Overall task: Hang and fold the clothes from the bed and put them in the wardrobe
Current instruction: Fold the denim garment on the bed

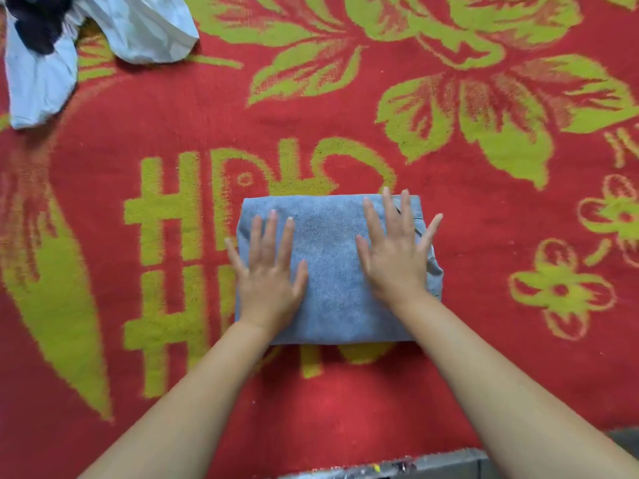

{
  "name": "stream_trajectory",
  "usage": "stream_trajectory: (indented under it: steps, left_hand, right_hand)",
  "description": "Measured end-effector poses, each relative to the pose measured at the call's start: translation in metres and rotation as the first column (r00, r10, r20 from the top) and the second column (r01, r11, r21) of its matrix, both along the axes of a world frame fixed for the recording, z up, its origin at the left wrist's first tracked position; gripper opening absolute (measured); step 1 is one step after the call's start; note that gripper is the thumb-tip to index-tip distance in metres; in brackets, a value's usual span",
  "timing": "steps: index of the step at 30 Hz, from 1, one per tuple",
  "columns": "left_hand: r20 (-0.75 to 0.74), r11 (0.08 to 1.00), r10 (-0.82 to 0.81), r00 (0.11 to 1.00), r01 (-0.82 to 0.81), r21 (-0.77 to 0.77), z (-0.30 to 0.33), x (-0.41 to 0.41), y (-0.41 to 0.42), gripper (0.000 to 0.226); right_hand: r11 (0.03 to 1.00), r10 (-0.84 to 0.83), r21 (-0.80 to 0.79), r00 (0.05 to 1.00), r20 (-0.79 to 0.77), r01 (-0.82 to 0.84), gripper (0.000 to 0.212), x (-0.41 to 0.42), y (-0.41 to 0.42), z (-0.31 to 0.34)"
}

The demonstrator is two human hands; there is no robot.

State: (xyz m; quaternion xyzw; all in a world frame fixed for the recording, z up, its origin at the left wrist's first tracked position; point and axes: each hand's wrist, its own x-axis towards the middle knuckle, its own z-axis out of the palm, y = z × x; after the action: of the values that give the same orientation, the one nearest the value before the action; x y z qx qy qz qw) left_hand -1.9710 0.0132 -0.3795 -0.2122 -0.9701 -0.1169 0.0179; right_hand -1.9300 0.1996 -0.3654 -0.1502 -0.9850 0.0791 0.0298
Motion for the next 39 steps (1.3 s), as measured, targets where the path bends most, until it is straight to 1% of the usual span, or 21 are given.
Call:
stream_trajectory:
  steps: [1,2,4,6,8,11,13,15,16,18,19,20,21,22,24,26,29,31,33,36,39]
  left_hand:
    - [0.006,0.994,-0.099,0.995,0.099,-0.037,0.001,-0.002,0.016,0.062]
    - [0.057,0.986,-0.143,0.988,0.147,-0.077,-0.001,-0.008,0.03,0.06]
    - [0.207,0.983,-0.067,0.976,0.101,-0.156,-0.017,-0.027,0.035,0.059]
    - [0.253,0.984,0.079,0.964,-0.034,-0.177,-0.041,-0.045,0.012,0.062]
    - [0.303,0.979,0.157,0.94,-0.108,-0.172,-0.054,-0.059,-0.018,0.064]
    - [0.401,0.973,0.171,0.9,-0.092,-0.21,-0.051,-0.069,-0.055,0.063]
    - [0.358,0.959,0.189,0.914,-0.094,-0.266,-0.038,-0.065,-0.069,0.066]
    - [0.243,0.979,0.083,0.967,-0.033,-0.203,-0.022,-0.047,-0.071,0.07]
    - [0.192,0.986,-0.035,0.981,0.066,-0.154,-0.013,-0.029,-0.065,0.075]
    - [0.139,0.931,-0.334,0.932,0.349,-0.104,-0.006,0.02,-0.048,0.083]
    - [0.16,0.883,-0.429,0.889,0.45,-0.135,-0.006,0.044,-0.039,0.086]
    - [0.198,0.848,-0.467,0.862,0.5,-0.174,-0.008,0.061,-0.032,0.086]
    - [0.226,0.836,-0.463,0.857,0.507,-0.212,-0.012,0.07,-0.028,0.08]
    - [0.236,0.849,-0.419,0.877,0.471,-0.241,-0.017,0.072,-0.022,0.071]
    - [0.251,0.878,-0.316,0.915,0.382,-0.289,-0.02,0.066,-0.01,0.067]
    - [0.297,0.883,-0.249,0.922,0.342,-0.322,-0.024,0.056,-0.003,0.075]
    - [0.385,0.849,-0.2,0.901,0.356,-0.392,-0.019,0.05,-0.001,0.079]
    - [0.438,0.849,-0.176,0.882,0.361,-0.385,0.001,0.04,0.002,0.071]
    - [0.475,0.858,-0.176,0.862,0.371,-0.356,0.032,0.023,0.008,0.067]
    - [0.4,0.865,-0.2,0.894,0.353,-0.356,0.092,-0.007,0.009,0.065]
    - [0.338,0.878,-0.178,0.924,0.304,-0.369,0.159,-0.023,-0.001,0.066]
  right_hand:
    - [0.997,0.08,0.002,0.996,0.046,-0.08,0.055,0.001,-0.015,-0.004]
    - [0.992,0.126,-0.013,0.984,0.125,-0.125,0.055,0.0,-0.023,-0.011]
    - [0.991,0.129,-0.075,0.96,0.247,-0.114,0.056,0.001,-0.014,-0.034]
    - [0.992,0.098,-0.1,0.97,0.225,-0.077,0.057,0.004,0.019,-0.057]
    - [0.994,0.036,-0.107,0.971,0.235,-0.011,0.059,0.005,0.053,-0.065]
    - [0.994,0.029,-0.108,0.946,0.323,0.006,0.055,0.011,0.087,-0.061]
    - [0.997,0.011,-0.073,0.945,0.327,0.014,0.054,0.02,0.093,-0.051]
    - [0.999,0.017,-0.048,0.974,0.226,-0.006,0.055,0.034,0.083,-0.032]
    - [0.996,0.075,-0.067,0.982,0.172,-0.065,0.06,0.044,0.069,-0.023]
    - [0.95,0.302,-0.116,0.945,0.125,-0.288,0.075,0.075,0.032,-0.013]
    - [0.909,0.414,-0.12,0.895,0.167,-0.398,0.082,0.092,0.013,-0.014]
    - [0.876,0.482,-0.11,0.843,0.237,-0.47,0.09,0.106,-0.003,-0.016]
    - [0.868,0.491,-0.104,0.81,0.32,-0.485,0.098,0.112,-0.011,-0.019]
    - [0.888,0.45,-0.097,0.808,0.379,-0.45,0.104,0.111,-0.014,-0.025]
    - [0.937,0.343,-0.075,0.852,0.395,-0.342,0.106,0.096,-0.016,-0.037]
    - [0.959,0.276,-0.06,0.869,0.411,-0.276,0.095,0.078,-0.017,-0.042]
    - [0.964,0.259,-0.078,0.82,0.51,-0.255,0.072,0.065,-0.021,-0.031]
    - [0.956,0.292,-0.14,0.792,0.536,-0.257,0.067,0.054,-0.018,-0.007]
    - [0.94,0.338,-0.145,0.791,0.51,-0.308,0.066,0.036,-0.013,0.025]
    - [0.93,0.356,-0.089,0.815,0.457,-0.357,0.067,0.007,-0.01,0.084]
    - [0.909,0.399,-0.078,0.797,0.454,-0.41,0.075,-0.015,-0.019,0.152]
